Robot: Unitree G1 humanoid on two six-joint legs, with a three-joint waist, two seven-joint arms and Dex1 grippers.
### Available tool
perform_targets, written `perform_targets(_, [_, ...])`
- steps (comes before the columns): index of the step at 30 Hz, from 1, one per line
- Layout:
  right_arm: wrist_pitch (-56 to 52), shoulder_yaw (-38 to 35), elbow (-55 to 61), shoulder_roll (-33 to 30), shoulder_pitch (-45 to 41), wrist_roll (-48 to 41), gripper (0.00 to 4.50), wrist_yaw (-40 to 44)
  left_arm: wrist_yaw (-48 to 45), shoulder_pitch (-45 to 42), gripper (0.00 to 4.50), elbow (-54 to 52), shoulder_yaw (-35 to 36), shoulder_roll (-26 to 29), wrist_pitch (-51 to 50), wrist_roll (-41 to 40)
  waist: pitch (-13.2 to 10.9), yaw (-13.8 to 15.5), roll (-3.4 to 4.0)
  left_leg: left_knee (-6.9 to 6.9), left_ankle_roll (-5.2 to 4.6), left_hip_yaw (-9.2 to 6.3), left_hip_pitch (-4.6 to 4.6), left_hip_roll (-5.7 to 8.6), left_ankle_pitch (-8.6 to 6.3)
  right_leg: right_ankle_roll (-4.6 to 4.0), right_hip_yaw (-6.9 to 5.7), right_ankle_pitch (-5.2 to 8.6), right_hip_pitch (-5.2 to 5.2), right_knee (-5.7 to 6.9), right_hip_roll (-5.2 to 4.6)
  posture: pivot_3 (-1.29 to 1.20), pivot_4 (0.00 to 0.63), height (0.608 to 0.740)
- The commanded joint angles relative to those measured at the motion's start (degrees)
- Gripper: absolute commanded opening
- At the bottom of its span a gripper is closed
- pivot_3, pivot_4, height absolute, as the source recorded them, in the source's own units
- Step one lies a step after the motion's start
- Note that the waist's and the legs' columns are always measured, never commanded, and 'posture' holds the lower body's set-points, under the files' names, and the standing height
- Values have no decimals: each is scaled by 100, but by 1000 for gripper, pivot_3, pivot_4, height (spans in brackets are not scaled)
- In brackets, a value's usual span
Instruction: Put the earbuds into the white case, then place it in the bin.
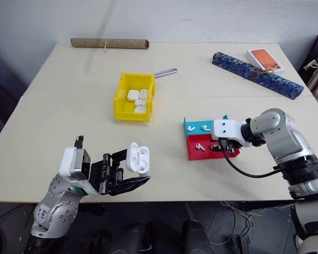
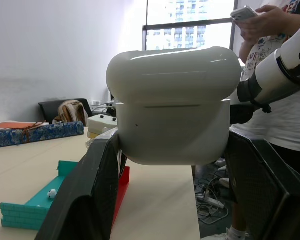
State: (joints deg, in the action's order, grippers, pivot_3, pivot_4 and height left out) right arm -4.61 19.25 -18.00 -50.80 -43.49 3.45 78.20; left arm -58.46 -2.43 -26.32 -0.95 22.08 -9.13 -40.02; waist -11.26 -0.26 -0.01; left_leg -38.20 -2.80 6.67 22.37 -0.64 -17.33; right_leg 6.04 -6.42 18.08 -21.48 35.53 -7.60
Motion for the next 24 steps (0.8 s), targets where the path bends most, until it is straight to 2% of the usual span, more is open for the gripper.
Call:
perform_targets(1, [302,11,-218,45,-163,145,1486,97,-58,125,2718,-225,145,139,83,-95,0,-2,0,0,0,0,0,0,0,0,0,0,0,0,0,0,150,740])
perform_targets(22, [593,64,-915,241,-392,435,1486,340,0,189,2718,-281,283,298,49,-152,0,-7,0,0,3,-1,-2,-1,-2,0,1,0,1,0,-2,0,150,740])
perform_targets(24, [635,86,-957,225,-403,490,1082,320,17,180,2718,-286,284,301,44,-151,0,-7,0,0,3,-1,-3,-1,-2,0,1,0,1,0,-2,0,150,740])
